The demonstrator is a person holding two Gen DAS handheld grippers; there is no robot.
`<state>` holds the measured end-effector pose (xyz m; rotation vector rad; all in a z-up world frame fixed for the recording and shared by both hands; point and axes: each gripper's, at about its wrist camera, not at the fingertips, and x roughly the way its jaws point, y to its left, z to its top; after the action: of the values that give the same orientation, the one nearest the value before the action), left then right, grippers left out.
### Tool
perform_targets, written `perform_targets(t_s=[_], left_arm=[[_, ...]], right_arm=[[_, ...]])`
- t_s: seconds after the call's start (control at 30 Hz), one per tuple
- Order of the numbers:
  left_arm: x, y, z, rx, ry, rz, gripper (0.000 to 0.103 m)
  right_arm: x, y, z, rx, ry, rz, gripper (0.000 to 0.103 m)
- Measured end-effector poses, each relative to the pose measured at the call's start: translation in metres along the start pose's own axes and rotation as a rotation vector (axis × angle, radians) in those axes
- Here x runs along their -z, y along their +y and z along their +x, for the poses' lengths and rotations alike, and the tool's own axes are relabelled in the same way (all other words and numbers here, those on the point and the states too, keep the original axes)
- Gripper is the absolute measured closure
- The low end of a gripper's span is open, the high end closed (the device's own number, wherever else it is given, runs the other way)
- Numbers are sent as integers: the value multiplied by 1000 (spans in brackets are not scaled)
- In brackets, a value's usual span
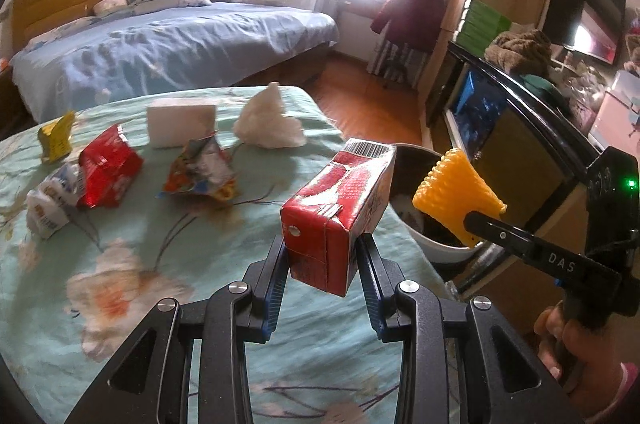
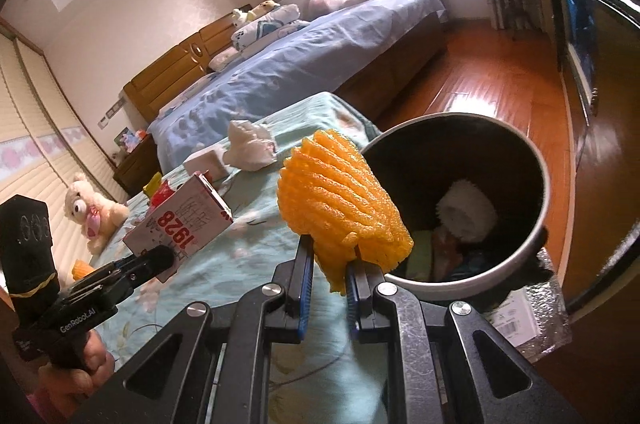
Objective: Collect trash
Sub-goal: 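Carry the red carton and orange sleeve over the bin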
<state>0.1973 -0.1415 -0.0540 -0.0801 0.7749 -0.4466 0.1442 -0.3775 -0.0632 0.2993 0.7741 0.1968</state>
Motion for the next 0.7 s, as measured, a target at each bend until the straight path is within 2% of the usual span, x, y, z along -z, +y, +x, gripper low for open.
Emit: perform_targets(t_s=[0.7], left_arm=[[-14, -39, 36, 44, 26, 62, 70]], right_arm=[[-7, -34, -12, 62, -13, 33, 88]])
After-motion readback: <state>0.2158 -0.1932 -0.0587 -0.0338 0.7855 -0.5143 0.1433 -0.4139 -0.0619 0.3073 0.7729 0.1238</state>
